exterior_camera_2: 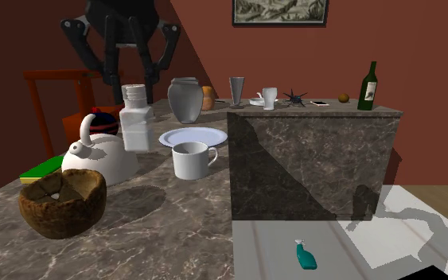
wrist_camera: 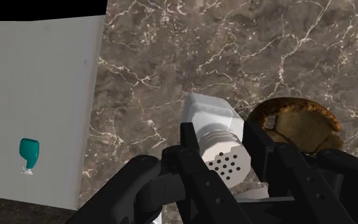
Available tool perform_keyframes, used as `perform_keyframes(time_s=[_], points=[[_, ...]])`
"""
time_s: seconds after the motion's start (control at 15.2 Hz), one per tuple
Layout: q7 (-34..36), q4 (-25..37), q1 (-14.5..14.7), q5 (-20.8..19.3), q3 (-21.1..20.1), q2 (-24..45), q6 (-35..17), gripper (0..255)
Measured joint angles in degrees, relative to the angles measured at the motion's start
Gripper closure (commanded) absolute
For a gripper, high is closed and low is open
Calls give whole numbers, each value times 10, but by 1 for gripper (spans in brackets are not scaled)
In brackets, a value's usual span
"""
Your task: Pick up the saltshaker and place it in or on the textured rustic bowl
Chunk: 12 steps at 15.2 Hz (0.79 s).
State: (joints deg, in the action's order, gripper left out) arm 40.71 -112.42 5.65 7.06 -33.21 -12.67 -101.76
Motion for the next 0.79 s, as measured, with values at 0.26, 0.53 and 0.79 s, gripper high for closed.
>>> perform_keyframes(time_s=[0.26, 0.53, 0.79], points=[[61, 110, 6, -59, -37, 108, 17, 255], [119, 255, 41, -138, -57, 235, 62, 255], [162, 430, 117, -217, -54, 367, 129, 255]])
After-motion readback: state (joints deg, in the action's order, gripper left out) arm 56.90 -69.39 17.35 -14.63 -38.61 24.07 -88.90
